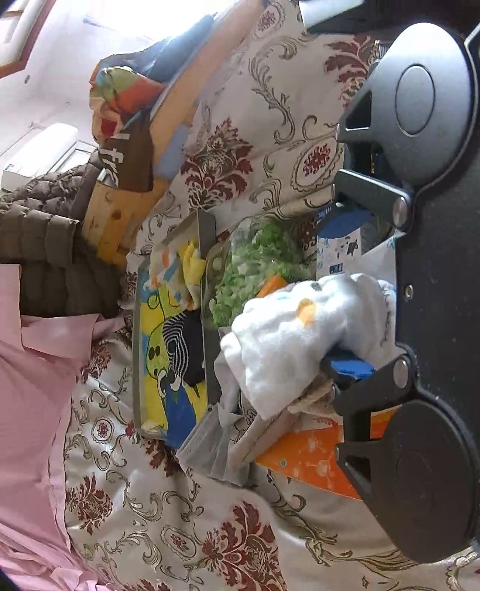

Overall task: Organize soft objects
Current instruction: 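Lift the white towel with left tool while right tool reaches the white printed wrapper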

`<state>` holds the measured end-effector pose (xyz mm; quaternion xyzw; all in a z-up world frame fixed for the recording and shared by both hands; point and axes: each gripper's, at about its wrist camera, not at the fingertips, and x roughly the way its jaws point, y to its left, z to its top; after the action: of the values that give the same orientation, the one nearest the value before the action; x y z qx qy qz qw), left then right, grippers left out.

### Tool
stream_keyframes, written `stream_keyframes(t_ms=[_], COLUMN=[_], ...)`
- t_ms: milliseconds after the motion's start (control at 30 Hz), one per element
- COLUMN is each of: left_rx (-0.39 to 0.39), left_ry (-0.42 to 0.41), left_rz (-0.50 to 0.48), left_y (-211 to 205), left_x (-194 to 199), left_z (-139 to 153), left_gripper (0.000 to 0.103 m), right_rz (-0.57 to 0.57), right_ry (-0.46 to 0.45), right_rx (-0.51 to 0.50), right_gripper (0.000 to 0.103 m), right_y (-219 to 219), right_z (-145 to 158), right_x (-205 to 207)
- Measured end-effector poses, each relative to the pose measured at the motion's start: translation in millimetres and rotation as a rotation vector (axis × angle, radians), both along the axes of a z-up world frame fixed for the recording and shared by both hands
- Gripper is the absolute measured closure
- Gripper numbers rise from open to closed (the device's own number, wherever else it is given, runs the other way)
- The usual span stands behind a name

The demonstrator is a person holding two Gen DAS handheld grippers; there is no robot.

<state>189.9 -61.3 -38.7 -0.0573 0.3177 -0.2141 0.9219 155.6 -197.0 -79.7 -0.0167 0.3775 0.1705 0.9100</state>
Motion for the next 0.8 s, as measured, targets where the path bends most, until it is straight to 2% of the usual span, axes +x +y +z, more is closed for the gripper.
stream_keyframes(t_ms=[67, 200, 300, 467, 533, 633, 733, 800], left_rx=[0.026, 0.009, 0.006, 0.063, 0.102, 0.169, 0.185, 0.176], left_ry=[0.021, 0.071, 0.065, -0.011, -0.055, -0.123, -0.131, -0.116], left_rz=[0.032, 0.093, 0.1, 0.081, 0.053, -0.003, -0.038, -0.025], left_y=[-1, 9, 14, 11, 3, -14, -23, -24], left_x=[5, 12, 10, -4, -11, -20, -23, -21], left_z=[-3, -9, -8, -3, -2, 3, 6, 6], left_gripper=[0.038, 0.054, 0.062, 0.066, 0.068, 0.072, 0.074, 0.074], right_rz=[-0.005, -0.016, 0.002, 0.03, 0.029, 0.031, 0.042, 0.045], right_ry=[0.0, 0.016, 0.012, 0.013, 0.012, 0.01, 0.0, 0.0], right_rx=[-0.004, -0.004, 0.002, 0.003, 0.001, 0.0, -0.022, -0.023], right_gripper=[0.003, 0.016, 0.02, 0.03, 0.037, 0.04, 0.043, 0.044], right_y=[0, -2, -1, 3, 3, 3, 7, 7], right_z=[-1, -3, -2, -2, -1, -1, -1, -1], right_x=[1, 4, 3, 0, 1, 0, -2, -2])
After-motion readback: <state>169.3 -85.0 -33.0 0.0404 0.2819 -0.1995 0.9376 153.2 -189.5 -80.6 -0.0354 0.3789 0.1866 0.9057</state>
